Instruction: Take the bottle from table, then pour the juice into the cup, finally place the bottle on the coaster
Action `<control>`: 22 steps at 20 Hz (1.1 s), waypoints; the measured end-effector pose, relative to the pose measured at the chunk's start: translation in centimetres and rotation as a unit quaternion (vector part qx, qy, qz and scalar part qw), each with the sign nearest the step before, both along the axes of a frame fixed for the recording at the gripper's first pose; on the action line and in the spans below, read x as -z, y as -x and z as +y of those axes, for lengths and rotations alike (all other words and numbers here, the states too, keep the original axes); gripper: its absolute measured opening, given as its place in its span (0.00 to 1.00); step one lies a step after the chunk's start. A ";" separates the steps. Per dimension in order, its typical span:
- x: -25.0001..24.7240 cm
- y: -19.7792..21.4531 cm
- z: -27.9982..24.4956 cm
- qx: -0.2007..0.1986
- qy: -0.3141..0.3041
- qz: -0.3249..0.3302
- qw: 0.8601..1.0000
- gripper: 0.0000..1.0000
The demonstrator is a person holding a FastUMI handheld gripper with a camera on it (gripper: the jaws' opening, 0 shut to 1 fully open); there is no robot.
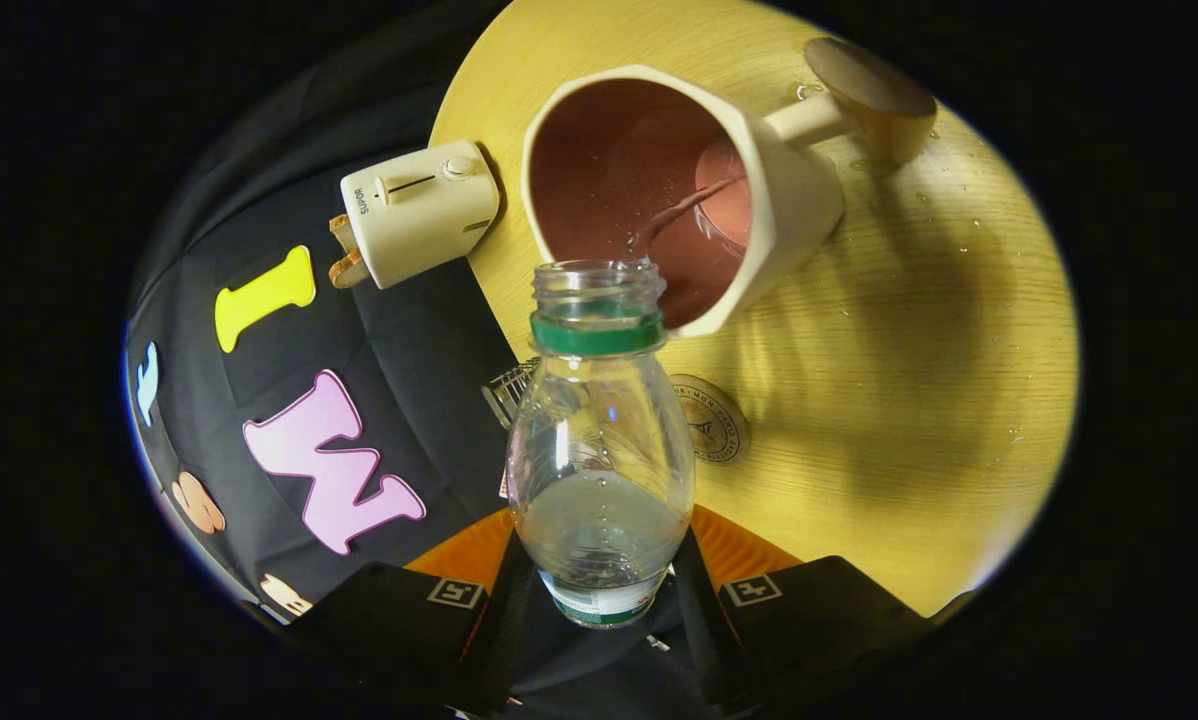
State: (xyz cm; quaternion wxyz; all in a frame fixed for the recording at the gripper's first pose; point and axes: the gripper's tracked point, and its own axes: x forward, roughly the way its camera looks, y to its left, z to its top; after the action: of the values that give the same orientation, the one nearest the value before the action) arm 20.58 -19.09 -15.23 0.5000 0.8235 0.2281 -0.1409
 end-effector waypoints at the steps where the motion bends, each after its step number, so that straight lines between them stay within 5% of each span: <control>1: -0.1 0.0 -0.1 0.001 -0.004 0.000 1.000 0.72; 22: -1.2 0.1 -1.5 0.031 -0.087 0.001 0.996 0.72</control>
State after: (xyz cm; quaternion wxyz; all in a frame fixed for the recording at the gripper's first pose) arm 20.46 -20.55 -14.02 0.4214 0.8704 0.2148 -0.1367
